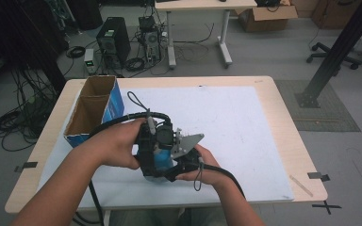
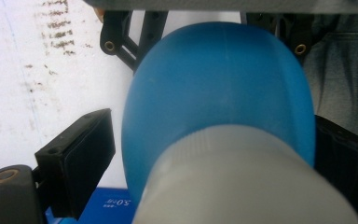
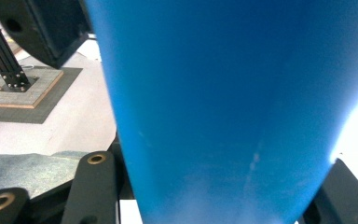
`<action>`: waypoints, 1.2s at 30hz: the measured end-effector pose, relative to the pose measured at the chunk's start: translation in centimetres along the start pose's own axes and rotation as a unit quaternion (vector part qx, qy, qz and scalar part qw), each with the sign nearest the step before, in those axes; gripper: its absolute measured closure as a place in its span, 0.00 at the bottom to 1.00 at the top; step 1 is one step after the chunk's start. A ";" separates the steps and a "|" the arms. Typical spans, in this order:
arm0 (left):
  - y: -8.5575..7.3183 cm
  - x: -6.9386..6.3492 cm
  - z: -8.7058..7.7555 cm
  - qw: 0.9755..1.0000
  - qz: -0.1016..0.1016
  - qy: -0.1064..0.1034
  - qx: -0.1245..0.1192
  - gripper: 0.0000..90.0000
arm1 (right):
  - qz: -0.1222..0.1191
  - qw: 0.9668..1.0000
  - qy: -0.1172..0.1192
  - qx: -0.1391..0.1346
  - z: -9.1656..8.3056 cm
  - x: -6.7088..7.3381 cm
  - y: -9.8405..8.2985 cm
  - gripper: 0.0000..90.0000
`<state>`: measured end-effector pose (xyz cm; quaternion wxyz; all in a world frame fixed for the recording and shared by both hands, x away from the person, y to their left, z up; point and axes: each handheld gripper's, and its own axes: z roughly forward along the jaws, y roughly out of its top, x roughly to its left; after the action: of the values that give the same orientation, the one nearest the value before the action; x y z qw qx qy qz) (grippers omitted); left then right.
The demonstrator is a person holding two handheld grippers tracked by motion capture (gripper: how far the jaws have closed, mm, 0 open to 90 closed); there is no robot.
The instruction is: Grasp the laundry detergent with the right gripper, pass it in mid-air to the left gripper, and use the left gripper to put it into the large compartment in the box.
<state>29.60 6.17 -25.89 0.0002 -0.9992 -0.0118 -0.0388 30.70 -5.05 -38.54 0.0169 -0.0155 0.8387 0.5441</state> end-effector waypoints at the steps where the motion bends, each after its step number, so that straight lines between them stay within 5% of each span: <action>1: 0.0 0.0 -0.1 1.000 0.003 -0.006 0.000 0.14 | 0.000 1.000 0.000 0.000 0.0 0.0 0.0 0.50; 36: 0.0 -0.2 -0.3 1.000 0.010 -0.003 -0.002 0.41 | 0.002 1.000 0.005 -0.007 0.1 0.2 0.2 0.50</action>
<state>29.39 6.13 -25.63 -0.0014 -0.9993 -0.0017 -0.0362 30.53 -4.83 -38.41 0.0119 -0.0163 0.8351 0.5497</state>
